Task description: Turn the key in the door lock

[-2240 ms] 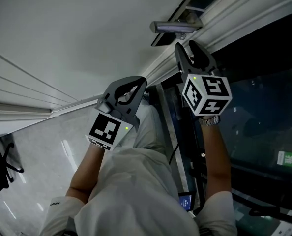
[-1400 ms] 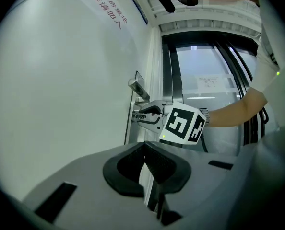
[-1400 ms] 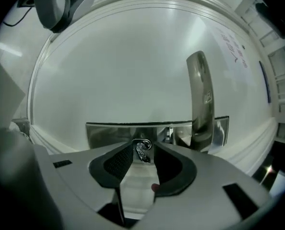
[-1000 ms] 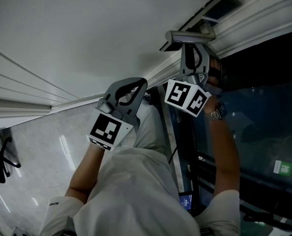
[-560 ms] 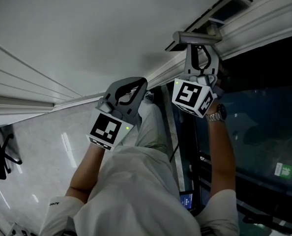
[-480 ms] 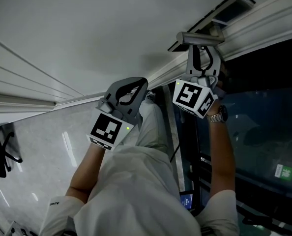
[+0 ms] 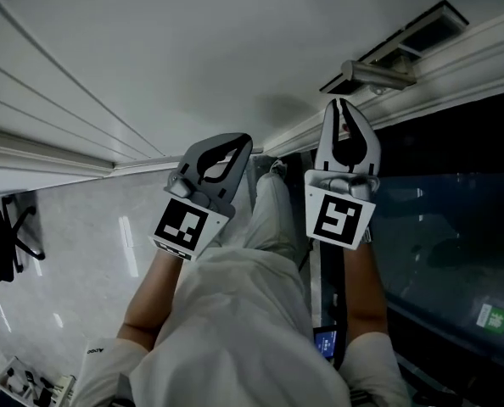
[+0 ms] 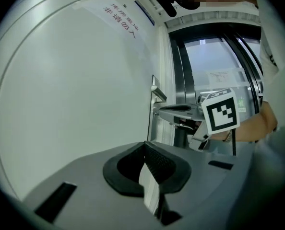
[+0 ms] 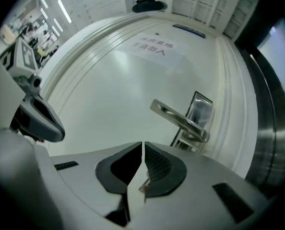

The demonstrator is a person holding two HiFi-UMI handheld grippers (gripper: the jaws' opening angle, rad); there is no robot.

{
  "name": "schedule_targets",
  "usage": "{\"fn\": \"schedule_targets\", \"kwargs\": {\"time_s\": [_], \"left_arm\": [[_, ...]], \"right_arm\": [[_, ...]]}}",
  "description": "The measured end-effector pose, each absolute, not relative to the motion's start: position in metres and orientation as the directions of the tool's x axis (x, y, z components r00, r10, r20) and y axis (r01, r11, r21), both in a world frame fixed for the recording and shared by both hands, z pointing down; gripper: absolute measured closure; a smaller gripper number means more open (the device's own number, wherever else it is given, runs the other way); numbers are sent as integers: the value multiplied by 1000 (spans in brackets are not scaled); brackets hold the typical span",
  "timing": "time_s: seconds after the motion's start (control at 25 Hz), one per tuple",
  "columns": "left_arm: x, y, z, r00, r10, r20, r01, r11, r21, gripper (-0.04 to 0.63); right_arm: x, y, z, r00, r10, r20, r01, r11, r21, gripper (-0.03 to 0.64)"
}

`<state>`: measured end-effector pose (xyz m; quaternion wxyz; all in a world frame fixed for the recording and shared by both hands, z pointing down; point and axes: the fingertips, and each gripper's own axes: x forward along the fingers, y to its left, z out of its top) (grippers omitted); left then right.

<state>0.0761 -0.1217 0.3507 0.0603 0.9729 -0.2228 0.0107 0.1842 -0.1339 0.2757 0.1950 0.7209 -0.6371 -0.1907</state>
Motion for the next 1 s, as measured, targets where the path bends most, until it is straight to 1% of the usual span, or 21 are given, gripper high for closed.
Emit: {"fn": "schedule_targets", "kwargs": {"time_s": [0.08, 0.16, 0.36, 0.44, 0.64, 0.72, 0.8, 0.88, 1.0], "left_arm": [[65, -121, 349, 889, -455, 45, -457, -884, 92, 590], [51, -120, 349, 872, -487, 47, -490, -868, 77, 591], [14, -112, 369, 826, -546, 139, -557, -828, 57, 591], [-2, -109, 373, 801, -577, 163, -591, -804, 58, 591], [-42, -105, 365, 732, -669, 131, -675, -738, 5, 591], [-53, -101, 370, 712, -687, 149, -695, -719, 5, 591], [-60, -92, 379, 700, -693, 175, -706, -708, 24, 589], [-69, -80, 388, 681, -706, 193, -728, -681, 78, 590], [-84, -65, 389, 646, -742, 180, -763, -636, 115, 589]], "right_arm": [[167, -131, 285, 73, -997, 9, -908, -63, 414, 610], [149, -130, 297, 7, -999, 45, -953, 7, 303, 612], [103, -123, 327, -149, -985, 84, -981, 158, 111, 612], [87, -118, 335, -196, -976, 93, -977, 202, 60, 612], [49, -107, 359, -305, -945, 122, -952, 303, -32, 612], [35, -102, 369, -340, -931, 132, -940, 334, -71, 612], [20, -93, 376, -383, -913, 142, -923, 372, -100, 612], [3, -82, 381, -437, -888, 144, -898, 422, -121, 612], [-22, -69, 395, -516, -844, 144, -853, 491, -177, 612]]}}
